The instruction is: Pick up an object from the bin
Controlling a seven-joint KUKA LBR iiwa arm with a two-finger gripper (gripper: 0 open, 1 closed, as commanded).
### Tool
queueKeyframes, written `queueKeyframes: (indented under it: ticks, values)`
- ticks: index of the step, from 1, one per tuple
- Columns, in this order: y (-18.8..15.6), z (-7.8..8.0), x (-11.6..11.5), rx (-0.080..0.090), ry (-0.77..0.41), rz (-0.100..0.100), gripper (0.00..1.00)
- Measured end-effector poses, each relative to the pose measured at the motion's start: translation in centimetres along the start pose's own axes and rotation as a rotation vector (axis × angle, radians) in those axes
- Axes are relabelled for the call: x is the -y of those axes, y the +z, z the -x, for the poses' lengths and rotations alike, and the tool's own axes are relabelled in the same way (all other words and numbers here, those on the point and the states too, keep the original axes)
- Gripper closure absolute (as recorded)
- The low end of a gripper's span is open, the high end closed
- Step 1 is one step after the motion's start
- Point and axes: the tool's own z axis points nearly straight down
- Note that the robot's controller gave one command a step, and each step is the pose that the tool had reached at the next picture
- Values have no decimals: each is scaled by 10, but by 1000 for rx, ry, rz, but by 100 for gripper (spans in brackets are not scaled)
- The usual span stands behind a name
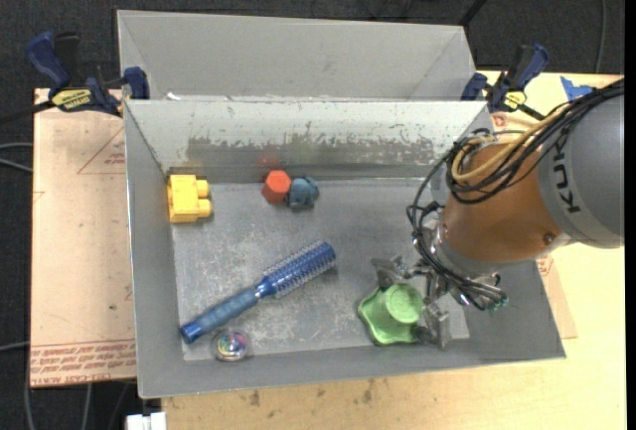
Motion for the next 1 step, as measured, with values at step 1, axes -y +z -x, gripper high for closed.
queueKeyframes:
  ticks: [1]
  values:
    - [-6,5,3,15,-1,-10,100]
